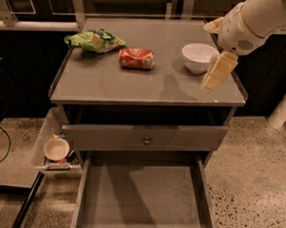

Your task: Place coke can into middle drawer

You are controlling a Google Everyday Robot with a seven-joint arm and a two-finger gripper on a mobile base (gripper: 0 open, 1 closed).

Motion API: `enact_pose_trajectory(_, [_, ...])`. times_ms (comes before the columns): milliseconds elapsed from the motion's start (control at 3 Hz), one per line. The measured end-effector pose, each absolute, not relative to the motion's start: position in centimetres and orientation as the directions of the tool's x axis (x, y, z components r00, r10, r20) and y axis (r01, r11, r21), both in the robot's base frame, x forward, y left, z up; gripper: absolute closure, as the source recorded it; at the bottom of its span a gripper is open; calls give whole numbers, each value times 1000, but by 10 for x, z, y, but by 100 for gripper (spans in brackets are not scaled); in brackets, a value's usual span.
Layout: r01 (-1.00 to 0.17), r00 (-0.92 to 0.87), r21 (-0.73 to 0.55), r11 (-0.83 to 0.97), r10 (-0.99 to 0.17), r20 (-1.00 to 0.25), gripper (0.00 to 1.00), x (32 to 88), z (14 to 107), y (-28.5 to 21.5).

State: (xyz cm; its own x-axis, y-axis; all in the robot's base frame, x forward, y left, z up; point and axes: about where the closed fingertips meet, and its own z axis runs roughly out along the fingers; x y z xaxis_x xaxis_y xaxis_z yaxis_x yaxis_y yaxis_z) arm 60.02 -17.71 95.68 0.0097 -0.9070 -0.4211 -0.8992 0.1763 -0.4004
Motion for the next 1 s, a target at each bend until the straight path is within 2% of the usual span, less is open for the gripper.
enact_pose_trajectory(333, [-896, 11, -406, 180, -905, -426, 0, 603, 956, -176])
enact_pose_trajectory(667, [-880, 32, -425, 211, -867, -497, 0, 620, 951, -164])
enact_pose_trajectory(1000, [-868, 81, -425, 259, -769, -634, 0, 653, 945, -136])
